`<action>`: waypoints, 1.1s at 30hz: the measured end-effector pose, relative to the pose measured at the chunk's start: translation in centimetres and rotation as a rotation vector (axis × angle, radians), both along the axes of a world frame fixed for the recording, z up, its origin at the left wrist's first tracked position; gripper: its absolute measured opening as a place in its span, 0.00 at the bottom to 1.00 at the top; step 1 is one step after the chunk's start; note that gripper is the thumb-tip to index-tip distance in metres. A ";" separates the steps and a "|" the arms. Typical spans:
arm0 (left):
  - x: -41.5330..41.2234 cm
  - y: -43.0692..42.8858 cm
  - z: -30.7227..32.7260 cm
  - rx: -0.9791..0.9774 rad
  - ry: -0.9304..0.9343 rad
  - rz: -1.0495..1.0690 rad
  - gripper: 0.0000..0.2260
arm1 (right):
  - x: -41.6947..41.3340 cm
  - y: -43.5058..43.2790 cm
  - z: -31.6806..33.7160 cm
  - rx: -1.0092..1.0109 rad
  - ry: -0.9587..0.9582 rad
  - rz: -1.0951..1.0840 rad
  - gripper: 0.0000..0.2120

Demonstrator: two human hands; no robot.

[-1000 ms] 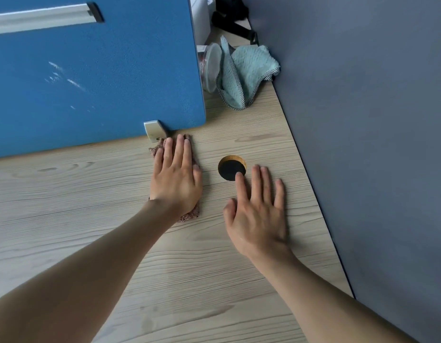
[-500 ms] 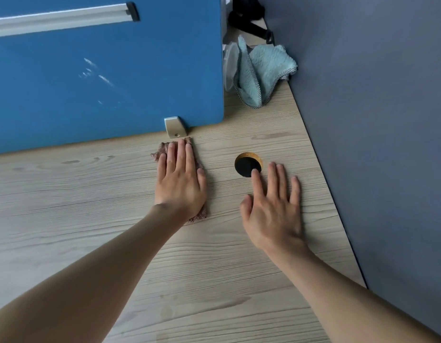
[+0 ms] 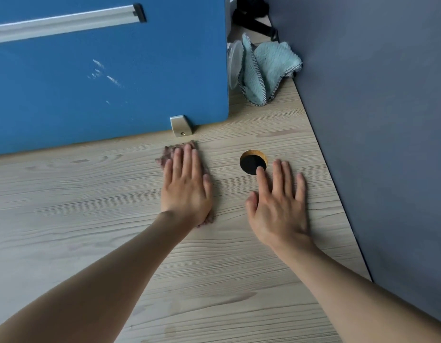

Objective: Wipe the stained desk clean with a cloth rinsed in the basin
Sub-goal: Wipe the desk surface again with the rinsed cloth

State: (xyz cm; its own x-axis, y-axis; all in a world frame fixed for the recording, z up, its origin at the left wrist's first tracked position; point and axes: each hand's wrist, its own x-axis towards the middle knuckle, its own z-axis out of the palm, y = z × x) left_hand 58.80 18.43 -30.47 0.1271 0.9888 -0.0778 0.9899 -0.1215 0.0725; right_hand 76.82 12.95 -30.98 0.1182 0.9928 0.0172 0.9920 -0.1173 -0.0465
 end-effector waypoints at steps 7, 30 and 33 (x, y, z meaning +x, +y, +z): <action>-0.8 -1.4 -0.4 0.021 -0.027 -0.114 0.30 | 0.1 0.0 0.0 -0.013 0.000 0.008 0.31; -0.1 -7.0 -1.0 0.039 -0.014 -0.046 0.30 | 0.2 -6.0 0.0 -0.031 0.003 0.225 0.32; -2.3 -6.8 -1.0 0.040 -0.013 -0.143 0.29 | 0.1 -5.7 0.0 -0.051 -0.006 0.221 0.32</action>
State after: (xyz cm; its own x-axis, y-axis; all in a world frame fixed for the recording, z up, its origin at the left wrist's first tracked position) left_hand 56.46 11.59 -31.52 0.2676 0.9629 -0.0359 0.9613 -0.2642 0.0777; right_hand 76.93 7.21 -30.95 -0.1023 0.9942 -0.0334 0.9941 0.1010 -0.0399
